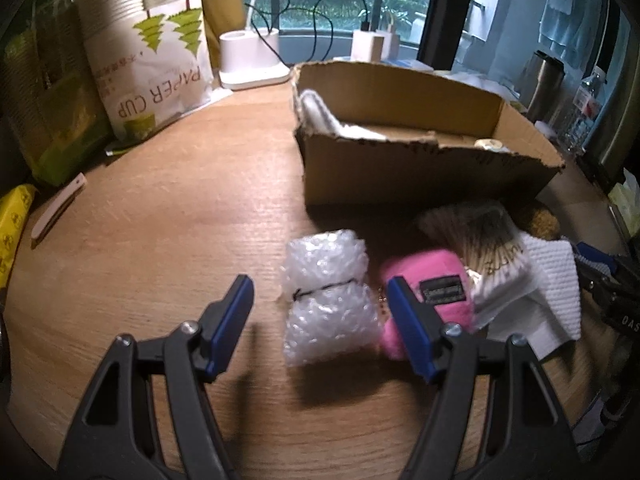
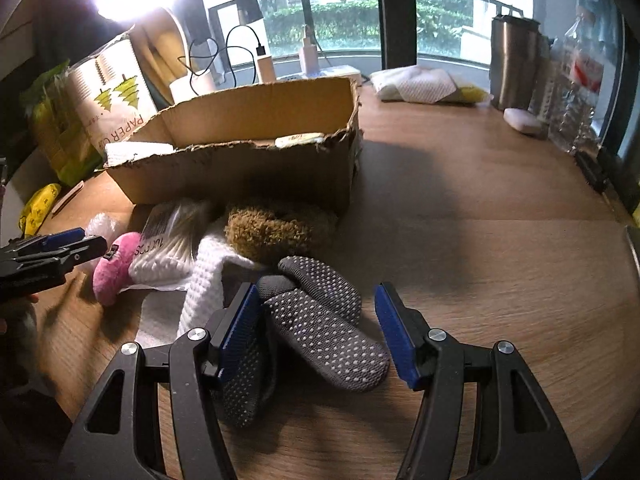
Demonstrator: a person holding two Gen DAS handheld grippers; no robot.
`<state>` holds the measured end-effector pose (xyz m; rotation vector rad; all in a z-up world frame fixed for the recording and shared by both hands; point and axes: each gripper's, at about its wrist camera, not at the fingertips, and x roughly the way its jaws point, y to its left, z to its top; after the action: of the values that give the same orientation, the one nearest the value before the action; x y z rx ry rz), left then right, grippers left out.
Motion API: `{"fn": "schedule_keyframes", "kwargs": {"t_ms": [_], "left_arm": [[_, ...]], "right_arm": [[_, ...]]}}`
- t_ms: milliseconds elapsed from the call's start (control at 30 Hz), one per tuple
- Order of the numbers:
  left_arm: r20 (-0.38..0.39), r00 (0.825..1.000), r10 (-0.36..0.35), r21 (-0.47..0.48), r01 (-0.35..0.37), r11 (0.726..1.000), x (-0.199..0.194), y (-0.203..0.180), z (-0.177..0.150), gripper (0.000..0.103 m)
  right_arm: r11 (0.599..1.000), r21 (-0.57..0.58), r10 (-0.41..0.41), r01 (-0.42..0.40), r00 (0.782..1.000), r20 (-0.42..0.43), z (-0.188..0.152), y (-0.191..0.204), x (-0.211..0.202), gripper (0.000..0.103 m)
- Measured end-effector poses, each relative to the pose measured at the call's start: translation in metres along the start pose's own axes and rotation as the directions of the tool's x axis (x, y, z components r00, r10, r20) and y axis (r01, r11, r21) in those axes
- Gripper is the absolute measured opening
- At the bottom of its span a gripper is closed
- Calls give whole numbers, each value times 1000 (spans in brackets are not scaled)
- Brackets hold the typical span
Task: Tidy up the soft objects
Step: 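Grasp the bubble-wrapped item with the left gripper while the right gripper grasps the grey gloves, then lower the bubble wrap and gloves into the box and open both grippers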
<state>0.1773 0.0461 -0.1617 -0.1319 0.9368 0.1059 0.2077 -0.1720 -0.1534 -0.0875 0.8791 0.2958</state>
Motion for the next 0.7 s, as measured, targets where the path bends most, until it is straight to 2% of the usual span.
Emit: {"fn": "schedule_keyframes", "kwargs": {"t_ms": [100, 167, 200, 267, 367, 700], "left_arm": [[-12, 1000, 7, -9, -7, 1000, 5, 3, -2, 70], [-15, 1000, 0, -19, 0, 1000, 7, 6, -3, 70], [-16, 1000, -4, -21, 3, 1000, 7, 7, -4, 69], [-19, 1000, -12, -17, 11, 1000, 8, 8, -6, 55], [-16, 1000, -12, 4, 12, 1000, 7, 5, -7, 48], [37, 997, -61, 6, 61, 998, -16, 2, -5, 44]], "right_arm": [[1000, -11, 10, -10, 1000, -22, -3, 1, 4, 62], [1000, -26, 13, -14, 999, -36, -7, 5, 7, 49], [999, -37, 0, -2, 999, -35, -8, 7, 7, 46], [999, -44, 1, -3, 1000, -27, -10, 9, 5, 40], [998, -55, 0, -1, 1000, -17, -11, 10, 0, 35], [997, -71, -36, 38, 999, 37, -6, 2, -26, 33]]}}
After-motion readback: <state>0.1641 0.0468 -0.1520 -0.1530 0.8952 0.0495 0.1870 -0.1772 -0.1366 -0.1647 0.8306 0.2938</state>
